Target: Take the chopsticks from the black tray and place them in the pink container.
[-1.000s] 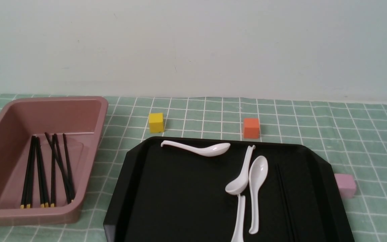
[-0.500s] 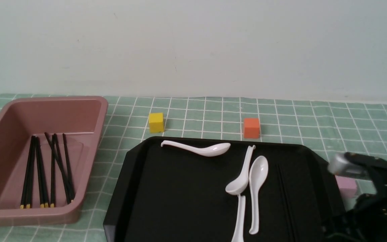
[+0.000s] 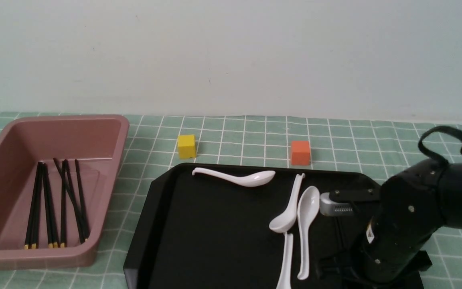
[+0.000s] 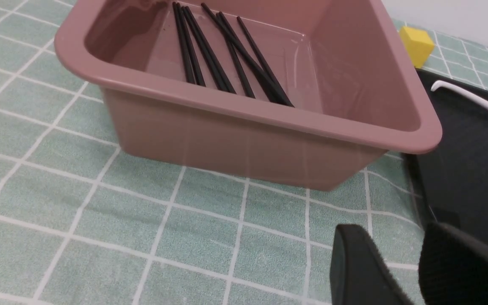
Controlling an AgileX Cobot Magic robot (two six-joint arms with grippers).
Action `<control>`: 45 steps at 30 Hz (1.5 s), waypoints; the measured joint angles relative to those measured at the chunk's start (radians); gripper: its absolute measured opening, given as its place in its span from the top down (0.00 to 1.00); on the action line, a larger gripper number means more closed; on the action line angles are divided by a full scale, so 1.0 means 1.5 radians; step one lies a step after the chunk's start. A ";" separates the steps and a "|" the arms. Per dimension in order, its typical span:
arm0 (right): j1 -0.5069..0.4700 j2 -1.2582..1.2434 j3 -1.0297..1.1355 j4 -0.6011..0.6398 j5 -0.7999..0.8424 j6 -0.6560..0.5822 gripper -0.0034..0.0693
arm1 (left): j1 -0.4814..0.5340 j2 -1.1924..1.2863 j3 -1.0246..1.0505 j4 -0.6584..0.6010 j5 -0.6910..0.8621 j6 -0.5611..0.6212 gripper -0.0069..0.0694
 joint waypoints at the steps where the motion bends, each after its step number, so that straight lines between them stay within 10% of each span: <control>1: 0.000 0.010 -0.001 -0.010 0.000 0.011 0.56 | 0.000 0.000 0.000 0.000 0.000 0.000 0.60; 13: 0.000 0.038 -0.009 -0.025 0.010 0.026 0.76 | 0.000 0.000 0.000 0.000 0.000 0.000 0.60; 26: 0.002 -0.066 -0.193 0.017 0.220 0.026 0.76 | 0.000 0.000 0.000 0.000 0.000 0.000 0.60; 45: 0.261 0.404 -0.817 0.171 -0.138 -0.174 0.76 | 0.000 0.000 0.000 0.000 0.000 0.000 0.60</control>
